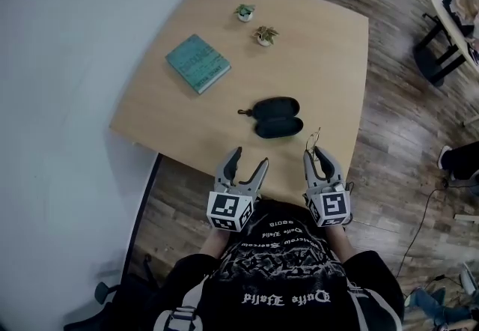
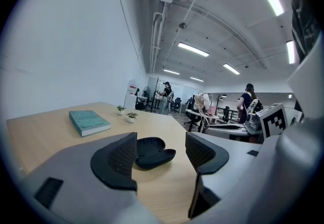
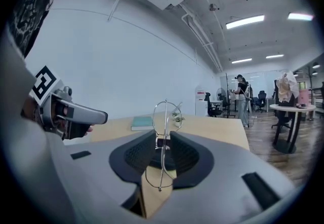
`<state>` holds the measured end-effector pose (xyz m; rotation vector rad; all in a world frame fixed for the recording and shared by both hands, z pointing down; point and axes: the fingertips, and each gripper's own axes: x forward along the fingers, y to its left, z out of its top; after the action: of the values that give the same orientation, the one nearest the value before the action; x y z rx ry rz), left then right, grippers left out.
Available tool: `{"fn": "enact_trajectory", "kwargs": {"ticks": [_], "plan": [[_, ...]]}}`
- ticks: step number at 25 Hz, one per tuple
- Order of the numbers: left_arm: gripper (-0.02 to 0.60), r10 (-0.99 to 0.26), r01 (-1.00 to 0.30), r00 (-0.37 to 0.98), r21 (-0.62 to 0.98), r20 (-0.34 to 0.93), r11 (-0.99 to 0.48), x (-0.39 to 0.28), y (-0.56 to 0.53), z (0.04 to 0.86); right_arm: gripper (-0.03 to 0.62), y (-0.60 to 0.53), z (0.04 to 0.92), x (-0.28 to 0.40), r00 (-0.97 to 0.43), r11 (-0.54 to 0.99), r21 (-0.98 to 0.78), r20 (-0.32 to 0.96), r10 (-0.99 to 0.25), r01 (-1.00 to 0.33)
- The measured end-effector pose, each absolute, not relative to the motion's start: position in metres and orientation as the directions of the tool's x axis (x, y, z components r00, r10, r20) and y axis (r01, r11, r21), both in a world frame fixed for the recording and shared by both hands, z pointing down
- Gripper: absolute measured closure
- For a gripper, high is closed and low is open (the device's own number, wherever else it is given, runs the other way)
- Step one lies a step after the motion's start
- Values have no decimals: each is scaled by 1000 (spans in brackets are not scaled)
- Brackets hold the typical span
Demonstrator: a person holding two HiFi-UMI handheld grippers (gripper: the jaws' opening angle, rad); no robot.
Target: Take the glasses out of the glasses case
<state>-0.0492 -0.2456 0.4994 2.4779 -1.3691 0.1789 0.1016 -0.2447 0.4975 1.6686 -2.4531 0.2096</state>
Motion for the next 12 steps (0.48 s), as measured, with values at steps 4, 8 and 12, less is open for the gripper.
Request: {"fn": "enact_trajectory", "kwargs": {"ticks": [4,8,12], "plan": [[278,-802,-840,541,205,254,-502,-48,-242,500,502,-244,495,100,-361,365,-20,208,-909,-931],[362,-812,-846,531,207,243,-491,-53,-242,498,502,-247,492,98,-366,370,-19,202,-908,-929],[483,-824,-858,510,201,245,-472,-59,-245,500,502,-250,492,93,-381,386,-18,203,-902,-922]]}}
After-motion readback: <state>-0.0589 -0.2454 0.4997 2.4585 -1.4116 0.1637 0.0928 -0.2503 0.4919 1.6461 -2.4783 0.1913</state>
